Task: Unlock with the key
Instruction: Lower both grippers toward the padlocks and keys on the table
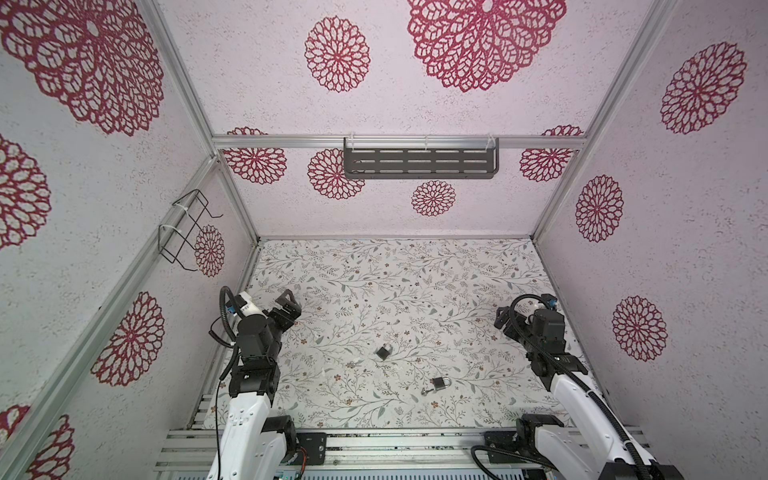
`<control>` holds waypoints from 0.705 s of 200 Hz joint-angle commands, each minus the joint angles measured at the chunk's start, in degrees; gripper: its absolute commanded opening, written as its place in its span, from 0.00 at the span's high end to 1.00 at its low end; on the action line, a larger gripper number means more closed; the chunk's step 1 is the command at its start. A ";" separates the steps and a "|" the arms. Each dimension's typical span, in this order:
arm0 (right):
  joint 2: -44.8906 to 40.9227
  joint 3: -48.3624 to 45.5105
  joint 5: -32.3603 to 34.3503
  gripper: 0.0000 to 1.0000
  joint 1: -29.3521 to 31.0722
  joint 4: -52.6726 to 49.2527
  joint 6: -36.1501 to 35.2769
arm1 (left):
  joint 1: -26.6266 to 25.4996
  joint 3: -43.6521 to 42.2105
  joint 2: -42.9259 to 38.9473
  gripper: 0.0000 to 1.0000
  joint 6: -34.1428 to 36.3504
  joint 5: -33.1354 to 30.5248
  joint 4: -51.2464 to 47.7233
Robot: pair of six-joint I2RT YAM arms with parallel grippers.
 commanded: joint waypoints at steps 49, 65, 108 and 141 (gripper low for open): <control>3.58 8.10 -0.87 0.01 14.81 -13.72 2.23 | -13.03 2.05 -4.13 0.00 -3.41 2.21 -14.23; 4.58 9.31 -1.15 0.01 17.87 -15.37 2.68 | -16.55 2.36 -4.59 0.00 -3.92 1.45 -16.83; 7.88 13.89 2.97 0.05 29.91 -22.30 4.46 | -24.91 2.59 -4.46 0.00 -7.36 0.62 -20.22; 10.93 16.23 7.62 0.10 40.33 -25.72 7.98 | -30.62 2.83 -3.82 0.00 -10.24 -0.55 -20.89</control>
